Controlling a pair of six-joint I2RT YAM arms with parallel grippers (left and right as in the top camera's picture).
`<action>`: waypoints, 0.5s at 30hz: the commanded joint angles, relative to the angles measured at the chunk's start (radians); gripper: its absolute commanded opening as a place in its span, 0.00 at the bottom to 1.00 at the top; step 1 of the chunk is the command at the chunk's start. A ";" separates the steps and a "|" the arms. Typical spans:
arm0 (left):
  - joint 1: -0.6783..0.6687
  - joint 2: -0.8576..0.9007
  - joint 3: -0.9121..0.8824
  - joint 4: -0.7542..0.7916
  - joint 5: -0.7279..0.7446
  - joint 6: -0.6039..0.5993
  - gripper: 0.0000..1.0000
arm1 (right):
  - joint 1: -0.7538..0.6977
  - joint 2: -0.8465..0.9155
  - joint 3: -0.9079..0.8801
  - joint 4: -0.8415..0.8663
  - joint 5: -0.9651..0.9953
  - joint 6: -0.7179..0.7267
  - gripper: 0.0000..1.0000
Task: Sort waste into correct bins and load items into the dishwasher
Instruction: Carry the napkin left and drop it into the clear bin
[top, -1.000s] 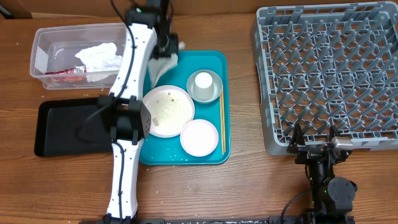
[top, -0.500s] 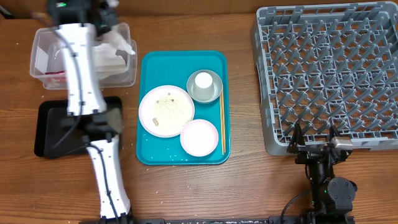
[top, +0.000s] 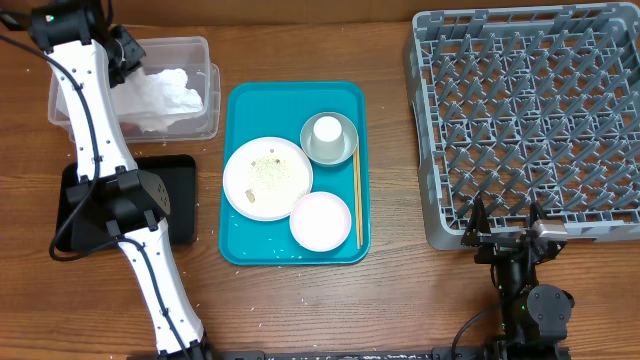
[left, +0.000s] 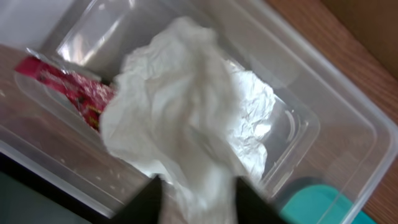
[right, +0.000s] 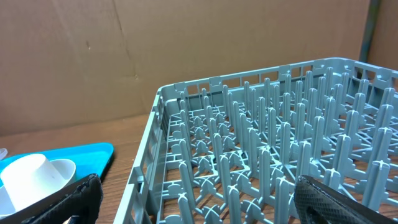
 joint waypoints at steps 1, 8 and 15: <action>-0.004 -0.023 -0.003 0.000 0.098 0.025 0.81 | -0.003 -0.009 -0.011 0.003 0.006 -0.003 1.00; -0.002 -0.076 0.148 -0.154 0.215 0.074 0.90 | -0.003 -0.009 -0.011 0.003 0.006 -0.003 1.00; -0.013 -0.279 0.200 -0.193 0.305 0.138 0.90 | -0.003 -0.009 -0.011 0.003 0.006 -0.003 1.00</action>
